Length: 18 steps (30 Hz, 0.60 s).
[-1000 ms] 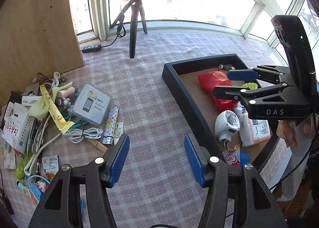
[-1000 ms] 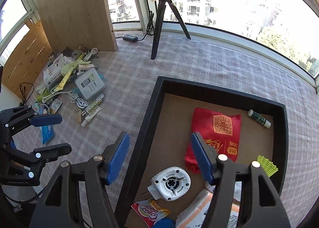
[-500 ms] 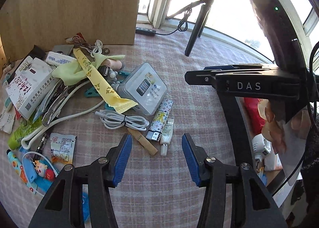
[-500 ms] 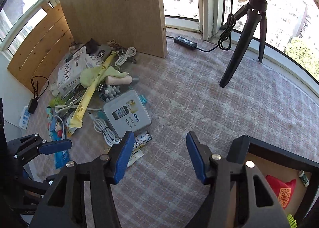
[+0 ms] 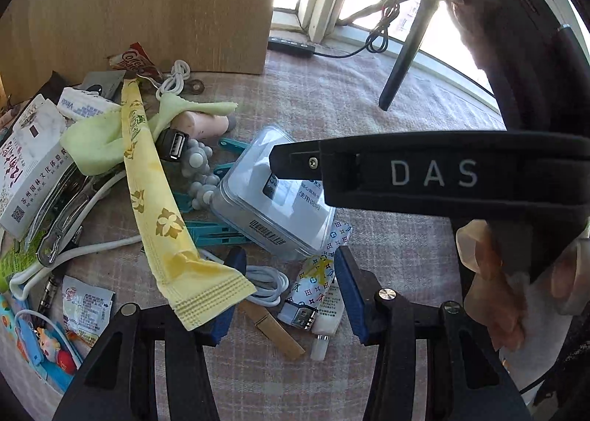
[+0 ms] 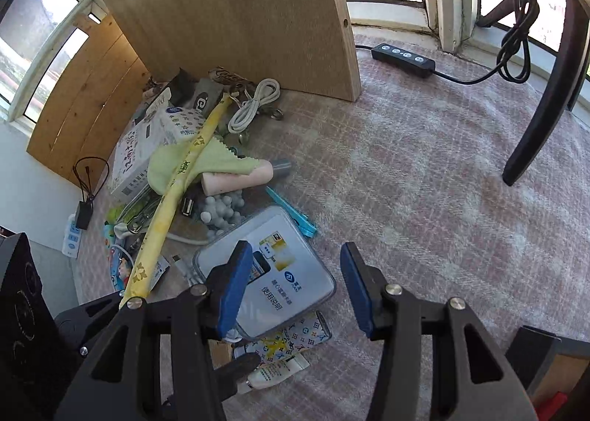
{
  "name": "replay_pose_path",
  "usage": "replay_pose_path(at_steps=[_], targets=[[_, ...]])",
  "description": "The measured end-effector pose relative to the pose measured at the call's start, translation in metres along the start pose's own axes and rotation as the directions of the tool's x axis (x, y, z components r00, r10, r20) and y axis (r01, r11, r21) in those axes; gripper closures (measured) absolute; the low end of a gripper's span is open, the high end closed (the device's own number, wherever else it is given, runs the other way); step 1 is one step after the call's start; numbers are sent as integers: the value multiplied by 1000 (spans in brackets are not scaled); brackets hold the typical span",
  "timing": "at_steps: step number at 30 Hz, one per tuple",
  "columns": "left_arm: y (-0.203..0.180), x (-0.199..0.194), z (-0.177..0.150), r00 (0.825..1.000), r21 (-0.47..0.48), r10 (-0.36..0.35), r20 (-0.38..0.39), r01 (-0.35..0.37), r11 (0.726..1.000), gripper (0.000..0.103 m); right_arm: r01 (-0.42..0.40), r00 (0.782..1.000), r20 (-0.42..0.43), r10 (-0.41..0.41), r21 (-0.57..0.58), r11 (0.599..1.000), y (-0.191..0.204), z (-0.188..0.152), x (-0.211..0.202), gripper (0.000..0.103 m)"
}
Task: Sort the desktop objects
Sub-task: 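Move the right gripper to the white phone-printed box and grasp it, then carry the white box into the tray and release it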
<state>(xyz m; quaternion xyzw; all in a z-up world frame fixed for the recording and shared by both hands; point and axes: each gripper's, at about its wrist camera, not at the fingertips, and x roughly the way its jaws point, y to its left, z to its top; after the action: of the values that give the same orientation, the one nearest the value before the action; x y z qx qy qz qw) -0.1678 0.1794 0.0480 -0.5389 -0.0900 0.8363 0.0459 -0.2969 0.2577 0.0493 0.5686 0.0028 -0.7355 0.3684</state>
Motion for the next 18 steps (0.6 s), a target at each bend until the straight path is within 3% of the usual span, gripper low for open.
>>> replay_pose_path(at_steps=[2, 6, 18], targets=[[2, 4, 1, 1000, -5, -21, -2, 21, 1000, 58, -33, 999, -16, 33, 18, 999, 0, -3, 0, 54], [8, 4, -1, 998, -38, -65, -7, 65, 997, 58, -15, 1000, -13, 15, 8, 1000, 7, -15, -3, 54], [-9, -15, 1, 996, 13, -92, 5, 92, 996, 58, 27, 999, 18, -28, 43, 999, 8, -40, -29, 54]])
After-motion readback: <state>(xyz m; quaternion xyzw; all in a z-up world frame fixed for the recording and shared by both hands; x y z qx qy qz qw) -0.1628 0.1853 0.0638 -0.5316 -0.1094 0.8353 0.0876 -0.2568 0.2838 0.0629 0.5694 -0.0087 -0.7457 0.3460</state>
